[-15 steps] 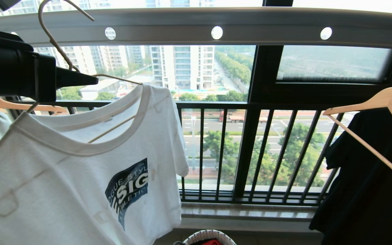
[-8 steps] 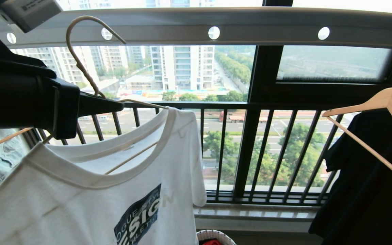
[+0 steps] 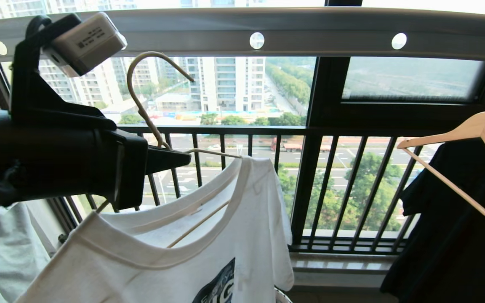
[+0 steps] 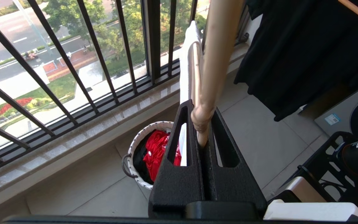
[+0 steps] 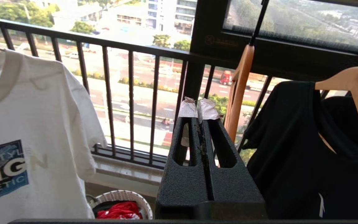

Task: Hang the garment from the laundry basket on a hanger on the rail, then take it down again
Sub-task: Take the clothes off the clothes rack

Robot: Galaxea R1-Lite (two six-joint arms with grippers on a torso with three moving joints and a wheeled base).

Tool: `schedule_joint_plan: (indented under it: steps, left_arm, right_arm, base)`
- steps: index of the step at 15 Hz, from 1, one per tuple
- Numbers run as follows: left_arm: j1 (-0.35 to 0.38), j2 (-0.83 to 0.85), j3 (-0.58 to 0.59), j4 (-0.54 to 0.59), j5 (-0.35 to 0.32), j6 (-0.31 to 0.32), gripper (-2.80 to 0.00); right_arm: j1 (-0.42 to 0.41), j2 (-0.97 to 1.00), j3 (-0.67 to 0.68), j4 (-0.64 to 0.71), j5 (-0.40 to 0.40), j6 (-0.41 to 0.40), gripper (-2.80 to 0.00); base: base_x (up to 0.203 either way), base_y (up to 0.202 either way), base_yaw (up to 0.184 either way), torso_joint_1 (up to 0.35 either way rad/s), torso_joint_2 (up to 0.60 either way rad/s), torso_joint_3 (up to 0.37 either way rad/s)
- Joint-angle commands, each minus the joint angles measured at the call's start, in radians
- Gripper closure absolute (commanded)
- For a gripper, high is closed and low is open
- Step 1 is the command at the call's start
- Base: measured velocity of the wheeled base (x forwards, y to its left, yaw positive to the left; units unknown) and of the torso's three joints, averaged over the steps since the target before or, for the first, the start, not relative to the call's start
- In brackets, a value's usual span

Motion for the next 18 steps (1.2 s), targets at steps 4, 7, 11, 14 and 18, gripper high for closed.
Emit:
schedule_joint_plan:
  steps: [4, 7, 11, 14, 18]
  left_arm:
    - [-0.007, 0.028, 0.221, -0.272, 0.060, -0.013, 0.00]
    - [-0.007, 0.051, 0.246, -0.343, 0.064, -0.012, 0.00]
    - [-0.006, 0.156, 0.249, -0.390, 0.066, -0.014, 0.00]
    - [-0.008, 0.243, 0.252, -0.504, 0.106, -0.010, 0.00]
    - [-0.005, 0.278, 0.246, -0.516, 0.138, -0.014, 0.00]
  right_arm:
    - [0.015, 0.387, -0.502, 0.256, 0.119, 0.006, 0.00]
    - [0.097, 0.519, -0.495, 0.318, 0.225, 0.026, 0.00]
    - [0.339, 0.697, -0.487, 0.247, 0.204, 0.075, 0.00]
    - [0.421, 0.789, -0.419, 0.171, 0.147, 0.208, 0.00]
    - [0.428, 0.827, -0.146, -0.209, 0.141, 0.289, 0.00]
  base:
    - [0.000, 0.000, 0.000, 0.000, 0.00, 0.000]
    - [0.000, 0.000, 0.000, 0.000, 0.00, 0.000]
    - [0.000, 0.000, 0.000, 0.000, 0.00, 0.000]
    - [0.000, 0.000, 0.000, 0.000, 0.00, 0.000]
    - [0.000, 0.000, 0.000, 0.000, 0.00, 0.000]
